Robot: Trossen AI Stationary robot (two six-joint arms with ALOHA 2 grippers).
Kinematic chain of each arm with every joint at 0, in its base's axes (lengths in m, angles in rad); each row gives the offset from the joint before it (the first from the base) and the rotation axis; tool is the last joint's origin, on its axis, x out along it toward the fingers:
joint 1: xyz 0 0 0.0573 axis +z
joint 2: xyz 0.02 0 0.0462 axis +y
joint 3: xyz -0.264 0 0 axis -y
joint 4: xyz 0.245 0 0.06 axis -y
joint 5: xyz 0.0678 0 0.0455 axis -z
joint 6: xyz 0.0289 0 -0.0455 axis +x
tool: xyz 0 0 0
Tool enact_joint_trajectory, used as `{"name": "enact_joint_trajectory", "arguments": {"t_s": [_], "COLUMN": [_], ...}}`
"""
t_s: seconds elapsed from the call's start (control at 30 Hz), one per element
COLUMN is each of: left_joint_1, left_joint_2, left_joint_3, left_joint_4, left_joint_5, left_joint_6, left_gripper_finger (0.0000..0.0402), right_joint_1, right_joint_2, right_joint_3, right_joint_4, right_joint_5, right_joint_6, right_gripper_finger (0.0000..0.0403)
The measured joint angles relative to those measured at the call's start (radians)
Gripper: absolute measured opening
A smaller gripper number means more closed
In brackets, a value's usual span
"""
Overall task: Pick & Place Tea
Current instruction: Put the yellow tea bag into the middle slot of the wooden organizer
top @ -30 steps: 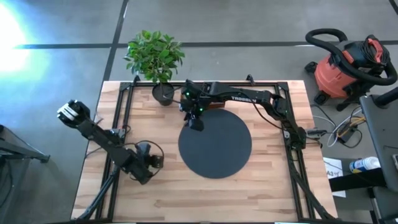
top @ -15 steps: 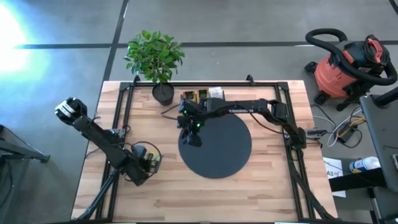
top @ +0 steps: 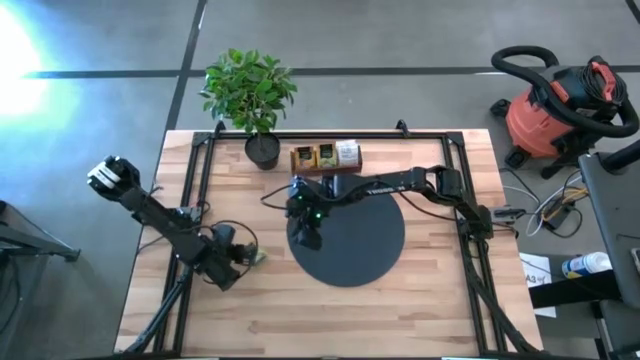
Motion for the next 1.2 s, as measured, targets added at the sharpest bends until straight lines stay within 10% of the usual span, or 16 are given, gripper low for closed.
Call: {"name": "enact_joint_trajectory", "arguments": {"t_s": [0.27, 0.6, 1.2], "left_joint_1": [0.041, 0.073, 0.152], "left_joint_2": [0.057, 0.172, 0.306], "left_joint_3": [-0.071, -0.073, -0.004], "left_joint_4": [0.344, 0.483, 0.64], "left_joint_5": [-0.262, -0.259, -0.272], "left_joint_6": [0.108, 0.153, 0.158], "left_gripper_finger": [0.0094, 0.0094, 0.0094], "right_joint_1": [-0.016, -0.052, -0.009], "right_joint_2": [-0.001, 0.045, 0.063], "right_joint_3": [-0.106, -0.166, -0.168], "right_joint_4": [-0.006, 0.209, 0.201], "right_joint_5": [0.057, -0.08, -0.032], "right_joint_6": [0.054, 0.408, 0.46], "right_gripper_finger": [0.0143, 0.0164, 0.0175]}}
